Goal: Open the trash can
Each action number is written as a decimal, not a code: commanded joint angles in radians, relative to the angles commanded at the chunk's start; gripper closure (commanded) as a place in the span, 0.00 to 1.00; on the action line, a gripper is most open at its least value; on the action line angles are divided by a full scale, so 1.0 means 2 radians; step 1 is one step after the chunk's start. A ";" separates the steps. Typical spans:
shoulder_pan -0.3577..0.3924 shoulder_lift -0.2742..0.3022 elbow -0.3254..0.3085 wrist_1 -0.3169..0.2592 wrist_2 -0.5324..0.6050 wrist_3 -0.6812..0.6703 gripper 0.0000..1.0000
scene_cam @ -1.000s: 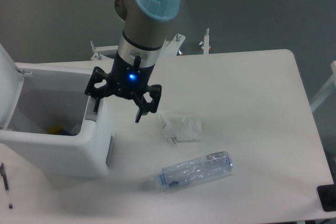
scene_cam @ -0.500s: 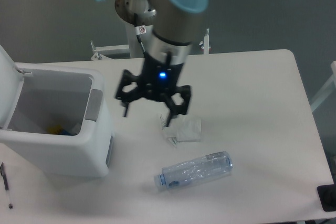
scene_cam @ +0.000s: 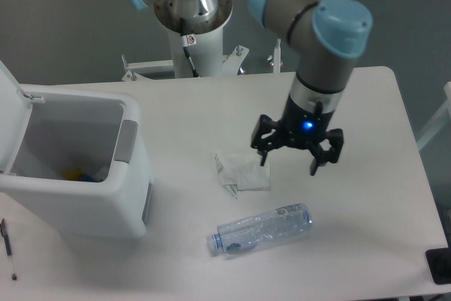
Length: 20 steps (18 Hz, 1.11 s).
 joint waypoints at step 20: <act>0.074 -0.088 0.086 -0.008 0.093 0.262 0.00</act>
